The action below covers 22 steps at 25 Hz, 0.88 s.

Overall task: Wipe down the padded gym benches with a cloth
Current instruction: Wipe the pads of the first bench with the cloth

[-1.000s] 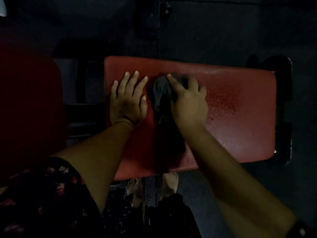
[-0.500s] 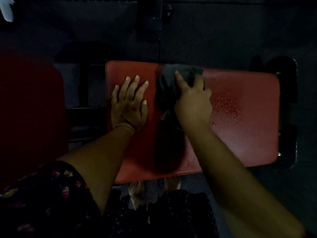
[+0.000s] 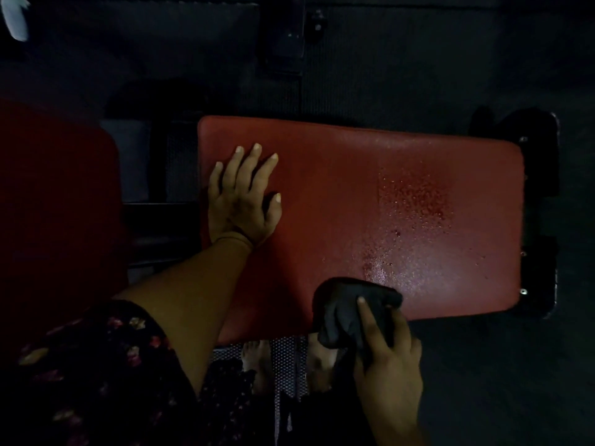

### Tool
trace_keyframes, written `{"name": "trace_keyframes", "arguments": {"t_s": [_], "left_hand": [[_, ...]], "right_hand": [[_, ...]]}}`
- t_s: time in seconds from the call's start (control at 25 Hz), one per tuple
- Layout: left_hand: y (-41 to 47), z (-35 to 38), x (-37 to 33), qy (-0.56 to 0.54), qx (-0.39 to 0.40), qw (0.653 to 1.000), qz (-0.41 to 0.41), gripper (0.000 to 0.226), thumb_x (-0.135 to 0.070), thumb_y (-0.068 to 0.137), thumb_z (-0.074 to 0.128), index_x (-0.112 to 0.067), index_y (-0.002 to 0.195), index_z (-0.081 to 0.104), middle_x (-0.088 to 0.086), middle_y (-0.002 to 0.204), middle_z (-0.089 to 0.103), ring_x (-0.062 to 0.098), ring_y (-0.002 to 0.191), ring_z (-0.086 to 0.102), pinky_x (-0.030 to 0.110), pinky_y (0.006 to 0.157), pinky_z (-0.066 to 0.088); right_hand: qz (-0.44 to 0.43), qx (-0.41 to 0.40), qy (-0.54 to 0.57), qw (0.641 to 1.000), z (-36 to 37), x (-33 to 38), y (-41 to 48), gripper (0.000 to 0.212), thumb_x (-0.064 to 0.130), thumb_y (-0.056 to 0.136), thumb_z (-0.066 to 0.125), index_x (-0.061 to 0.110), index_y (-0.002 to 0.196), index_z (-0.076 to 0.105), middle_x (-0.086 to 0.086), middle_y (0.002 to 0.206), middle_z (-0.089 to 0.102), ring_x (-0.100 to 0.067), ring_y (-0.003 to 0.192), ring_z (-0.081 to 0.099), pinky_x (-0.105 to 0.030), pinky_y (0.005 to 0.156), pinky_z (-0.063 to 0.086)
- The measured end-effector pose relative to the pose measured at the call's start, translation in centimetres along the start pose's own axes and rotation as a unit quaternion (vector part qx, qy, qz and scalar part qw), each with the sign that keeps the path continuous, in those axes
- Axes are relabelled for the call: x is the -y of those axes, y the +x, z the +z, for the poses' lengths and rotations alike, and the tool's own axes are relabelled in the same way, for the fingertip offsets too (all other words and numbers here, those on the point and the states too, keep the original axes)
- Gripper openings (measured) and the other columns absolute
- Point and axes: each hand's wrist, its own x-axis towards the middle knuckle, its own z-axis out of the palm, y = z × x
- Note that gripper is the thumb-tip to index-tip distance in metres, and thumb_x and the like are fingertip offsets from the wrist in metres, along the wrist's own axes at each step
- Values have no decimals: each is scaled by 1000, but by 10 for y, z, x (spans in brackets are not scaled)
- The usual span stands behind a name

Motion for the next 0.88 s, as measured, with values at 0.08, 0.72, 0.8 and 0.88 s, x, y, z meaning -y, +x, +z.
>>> {"name": "trace_keyframes", "arguments": {"t_s": [0.08,0.72,0.8,0.88], "left_hand": [[-1,3,-1,6,-13,1000,8,62,-43,86,48,-25,145,42,5,151,44,27,140,37,52,115,25],[0,0,-1,0,0,1000,24,59,-42,86,49,-29,144,45,2,151,43,29,142,33,53,115,22],[-1,-2,-1,2,8,1000,21,59,-42,87,47,-29,145,45,3,152,42,29,142,32,53,115,21],[-1,-5,-2,10,21,1000,18,59,-43,88,43,-28,145,45,3,152,42,30,142,33,52,115,19]], "right_hand": [[-7,-35,-3,999,-10,11,44,93,9,63,82,41,141,42,-11,138,40,-40,100,45,-47,57,53],[12,60,-105,993,-90,103,284,100,83,67,57,29,147,31,-10,158,20,-47,144,5,-60,98,38],[-7,38,-112,993,-89,102,278,93,72,71,67,28,145,33,-11,150,32,-44,138,21,-56,94,42],[-18,-16,-71,997,-85,93,269,74,55,82,68,28,143,36,-11,142,38,-40,129,34,-50,89,45]]}}
